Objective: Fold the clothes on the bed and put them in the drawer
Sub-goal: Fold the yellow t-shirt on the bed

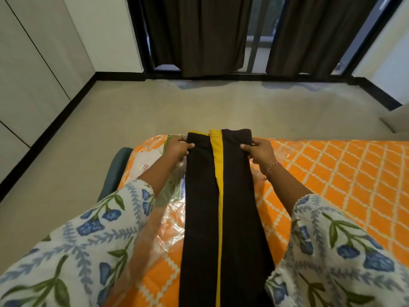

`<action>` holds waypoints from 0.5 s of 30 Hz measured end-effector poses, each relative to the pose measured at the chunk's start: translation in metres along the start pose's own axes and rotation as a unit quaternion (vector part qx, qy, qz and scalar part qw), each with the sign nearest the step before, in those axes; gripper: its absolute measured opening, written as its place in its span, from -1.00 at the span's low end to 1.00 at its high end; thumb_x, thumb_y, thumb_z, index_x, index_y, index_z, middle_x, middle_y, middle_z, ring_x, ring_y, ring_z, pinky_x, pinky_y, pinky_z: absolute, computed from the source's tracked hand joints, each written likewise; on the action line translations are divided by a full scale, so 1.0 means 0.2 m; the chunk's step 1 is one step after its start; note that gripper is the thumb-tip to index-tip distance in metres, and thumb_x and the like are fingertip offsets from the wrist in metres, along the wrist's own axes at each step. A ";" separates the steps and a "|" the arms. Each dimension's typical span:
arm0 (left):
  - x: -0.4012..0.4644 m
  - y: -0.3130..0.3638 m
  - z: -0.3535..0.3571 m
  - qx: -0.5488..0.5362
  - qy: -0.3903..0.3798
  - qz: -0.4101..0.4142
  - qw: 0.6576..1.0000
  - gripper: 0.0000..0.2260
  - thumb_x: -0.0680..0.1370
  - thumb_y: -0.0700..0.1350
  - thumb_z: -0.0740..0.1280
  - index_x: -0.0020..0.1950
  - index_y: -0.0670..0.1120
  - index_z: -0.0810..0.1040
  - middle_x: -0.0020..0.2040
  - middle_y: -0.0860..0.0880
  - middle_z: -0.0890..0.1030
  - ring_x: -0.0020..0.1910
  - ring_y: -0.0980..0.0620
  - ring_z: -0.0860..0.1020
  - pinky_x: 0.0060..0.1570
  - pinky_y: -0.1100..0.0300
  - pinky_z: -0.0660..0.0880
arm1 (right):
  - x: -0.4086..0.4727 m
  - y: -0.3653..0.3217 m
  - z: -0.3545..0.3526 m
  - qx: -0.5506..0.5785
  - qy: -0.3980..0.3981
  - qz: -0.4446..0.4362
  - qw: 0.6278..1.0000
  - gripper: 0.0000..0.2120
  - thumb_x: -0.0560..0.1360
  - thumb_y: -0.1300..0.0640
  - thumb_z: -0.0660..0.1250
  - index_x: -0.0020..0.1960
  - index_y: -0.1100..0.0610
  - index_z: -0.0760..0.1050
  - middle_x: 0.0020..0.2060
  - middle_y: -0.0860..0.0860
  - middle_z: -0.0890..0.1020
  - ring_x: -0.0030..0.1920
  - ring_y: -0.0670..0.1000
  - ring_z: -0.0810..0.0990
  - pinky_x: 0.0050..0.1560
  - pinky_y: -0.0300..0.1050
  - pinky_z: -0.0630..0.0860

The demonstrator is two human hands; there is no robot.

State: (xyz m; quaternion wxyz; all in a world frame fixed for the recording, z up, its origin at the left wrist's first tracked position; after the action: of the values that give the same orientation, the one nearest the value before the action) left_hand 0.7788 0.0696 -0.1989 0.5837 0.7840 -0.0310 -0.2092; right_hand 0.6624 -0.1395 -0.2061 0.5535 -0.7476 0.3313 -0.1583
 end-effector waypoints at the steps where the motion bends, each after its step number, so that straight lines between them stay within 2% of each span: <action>1: -0.07 0.04 -0.02 -0.018 -0.011 0.015 1.000 -0.89 0.53 -0.33 0.31 -0.11 -0.13 0.51 -0.33 -0.04 0.50 -0.58 0.22 0.47 -0.62 0.42 0.22 | -0.07 -0.05 -0.03 0.009 0.005 -0.027 1.000 -0.74 0.50 0.31 0.33 0.18 0.33 0.55 -0.32 -0.06 0.52 -0.45 -0.15 0.45 -0.56 -0.45 0.27; 3: -0.20 0.09 -0.06 -0.054 -0.047 0.049 0.996 -0.85 0.53 -0.33 0.30 -0.12 -0.09 0.50 -0.24 -0.01 0.57 -0.46 0.25 0.58 -0.44 0.39 0.38 | -0.23 -0.12 -0.09 0.048 0.000 -0.073 0.996 -0.74 0.51 0.36 0.31 0.19 0.32 0.54 -0.28 -0.03 0.56 -0.45 -0.28 0.51 -0.48 -0.47 0.34; 4: -0.27 0.11 -0.08 -0.065 -0.061 0.073 0.993 -0.84 0.52 -0.34 0.31 -0.12 -0.08 0.50 -0.21 -0.01 0.60 -0.38 0.24 0.61 -0.35 0.35 0.44 | -0.31 -0.15 -0.12 0.070 -0.009 -0.095 0.993 -0.72 0.50 0.37 0.31 0.20 0.29 0.53 -0.21 0.00 0.61 -0.37 -0.32 0.56 -0.38 -0.47 0.41; 6: -0.48 0.11 -0.14 -0.053 -0.072 0.138 0.986 -0.81 0.49 -0.37 0.34 -0.10 -0.07 0.53 -0.16 -0.03 0.62 -0.26 0.19 0.64 -0.27 0.34 0.51 | -0.50 -0.17 -0.20 0.102 -0.020 -0.139 0.985 -0.71 0.49 0.37 0.33 0.18 0.19 0.55 -0.08 0.03 0.66 -0.17 -0.26 0.63 -0.15 -0.37 0.53; 7: -0.60 0.08 -0.17 -0.034 -0.070 0.173 0.982 -0.78 0.47 -0.38 0.36 -0.10 -0.05 0.54 -0.14 -0.02 0.63 -0.21 0.18 0.63 -0.24 0.35 0.51 | -0.62 -0.15 -0.25 0.093 -0.016 -0.161 0.982 -0.72 0.48 0.36 0.35 0.12 0.11 0.58 -0.09 0.03 0.67 -0.15 -0.21 0.64 -0.10 -0.30 0.54; 9: -0.85 -0.02 -0.23 0.035 -0.057 0.240 0.969 -0.73 0.41 -0.42 0.40 -0.12 -0.04 0.58 -0.16 0.04 0.63 -0.21 0.22 0.59 -0.21 0.39 0.47 | -0.84 -0.06 -0.33 0.034 0.003 -0.184 0.982 -0.75 0.46 0.34 0.39 -0.04 -0.01 0.61 -0.23 0.04 0.67 -0.23 -0.14 0.59 -0.16 -0.17 0.48; 10: -0.98 -0.11 -0.24 0.095 -0.049 0.269 0.957 -0.73 0.38 -0.42 0.42 -0.13 -0.05 0.60 -0.19 0.07 0.63 -0.24 0.25 0.57 -0.22 0.42 0.45 | -0.97 0.03 -0.36 0.002 0.008 -0.182 0.983 -0.74 0.45 0.33 0.41 -0.10 -0.04 0.63 -0.31 -0.02 0.66 -0.26 -0.14 0.55 -0.20 -0.14 0.43; 11: -1.11 -0.20 -0.25 0.176 -0.027 0.306 0.935 -0.73 0.35 -0.39 0.44 -0.11 -0.05 0.62 -0.20 0.09 0.63 -0.26 0.24 0.57 -0.25 0.42 0.45 | -1.10 0.13 -0.37 -0.038 0.011 -0.179 0.983 -0.72 0.44 0.33 0.41 -0.15 -0.08 0.64 -0.37 -0.09 0.64 -0.27 -0.19 0.52 -0.23 -0.17 0.39; 13: -1.33 -0.38 -0.23 0.348 -0.014 0.387 0.854 -0.74 0.33 -0.22 0.42 -0.02 0.01 0.62 -0.14 0.10 0.64 -0.29 0.15 0.60 -0.35 0.37 0.45 | -1.36 0.34 -0.35 -0.146 0.004 -0.194 0.970 -0.74 0.37 0.24 0.34 -0.13 -0.09 0.67 -0.37 -0.26 0.59 -0.22 -0.26 0.49 -0.22 -0.34 0.32; 15: -1.47 -0.52 -0.18 0.444 -0.064 0.428 0.785 -0.75 0.35 -0.02 0.24 -0.03 0.06 0.60 -0.16 0.08 0.62 -0.39 0.10 0.59 -0.51 0.36 0.35 | -1.55 0.49 -0.30 -0.273 -0.041 -0.232 0.933 -0.66 0.31 0.09 0.25 0.02 -0.06 0.65 -0.14 -0.18 0.66 -0.13 -0.14 0.46 -0.15 -0.36 0.27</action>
State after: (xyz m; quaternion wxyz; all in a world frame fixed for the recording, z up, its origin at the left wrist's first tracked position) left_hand 0.5033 0.2211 -0.2020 0.1973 0.8479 -0.4897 0.0491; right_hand 0.3697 0.0088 -0.2363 0.2889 -0.9317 0.1560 -0.1553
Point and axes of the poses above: each hand's wrist, its own x-axis towards the middle knuckle, its own z-axis out of the palm, y = z × x, the point moved 4 cm from there along x, towards the middle knuckle
